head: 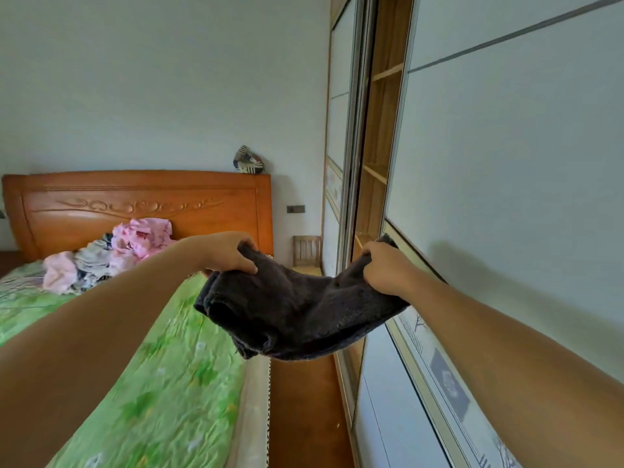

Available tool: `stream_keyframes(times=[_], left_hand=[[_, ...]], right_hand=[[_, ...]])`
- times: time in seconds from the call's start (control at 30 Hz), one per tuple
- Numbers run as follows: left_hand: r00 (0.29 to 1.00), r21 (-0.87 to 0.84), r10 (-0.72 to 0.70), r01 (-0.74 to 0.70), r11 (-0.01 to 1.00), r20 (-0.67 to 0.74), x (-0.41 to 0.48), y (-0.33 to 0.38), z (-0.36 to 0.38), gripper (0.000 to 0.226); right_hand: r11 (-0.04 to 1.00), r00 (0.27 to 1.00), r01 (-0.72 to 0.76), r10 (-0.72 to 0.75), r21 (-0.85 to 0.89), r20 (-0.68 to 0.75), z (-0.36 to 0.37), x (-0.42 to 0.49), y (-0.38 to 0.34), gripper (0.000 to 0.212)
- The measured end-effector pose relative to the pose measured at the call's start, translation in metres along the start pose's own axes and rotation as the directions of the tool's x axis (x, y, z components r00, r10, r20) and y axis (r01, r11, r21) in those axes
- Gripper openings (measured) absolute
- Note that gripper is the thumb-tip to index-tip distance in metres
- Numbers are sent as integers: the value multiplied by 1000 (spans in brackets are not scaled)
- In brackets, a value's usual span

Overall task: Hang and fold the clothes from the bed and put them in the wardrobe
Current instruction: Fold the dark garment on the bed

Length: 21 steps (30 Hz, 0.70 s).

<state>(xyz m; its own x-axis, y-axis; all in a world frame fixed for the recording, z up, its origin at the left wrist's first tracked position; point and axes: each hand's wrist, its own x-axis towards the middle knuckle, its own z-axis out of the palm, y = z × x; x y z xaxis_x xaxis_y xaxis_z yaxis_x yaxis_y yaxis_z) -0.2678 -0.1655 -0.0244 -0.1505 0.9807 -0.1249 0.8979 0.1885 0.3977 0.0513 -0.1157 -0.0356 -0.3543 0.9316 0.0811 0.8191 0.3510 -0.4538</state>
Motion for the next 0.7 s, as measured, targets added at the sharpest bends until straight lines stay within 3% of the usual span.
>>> stream_keyframes(times=[0.17, 0.43, 0.7], left_hand=[[999, -55, -23, 25, 998, 40, 112, -18, -26, 30], [996, 34, 51, -49, 998, -67, 314, -46, -88, 38], [993, -44, 78, -82, 996, -87, 428, -49, -123, 37]], right_hand=[[1000, 1000, 16, -16, 12, 4, 7, 112, 6, 30], [997, 999, -28, 31, 66, -36, 6, 321, -1, 37], [997, 995, -52, 58, 63, -84, -12, 430, -1, 39]])
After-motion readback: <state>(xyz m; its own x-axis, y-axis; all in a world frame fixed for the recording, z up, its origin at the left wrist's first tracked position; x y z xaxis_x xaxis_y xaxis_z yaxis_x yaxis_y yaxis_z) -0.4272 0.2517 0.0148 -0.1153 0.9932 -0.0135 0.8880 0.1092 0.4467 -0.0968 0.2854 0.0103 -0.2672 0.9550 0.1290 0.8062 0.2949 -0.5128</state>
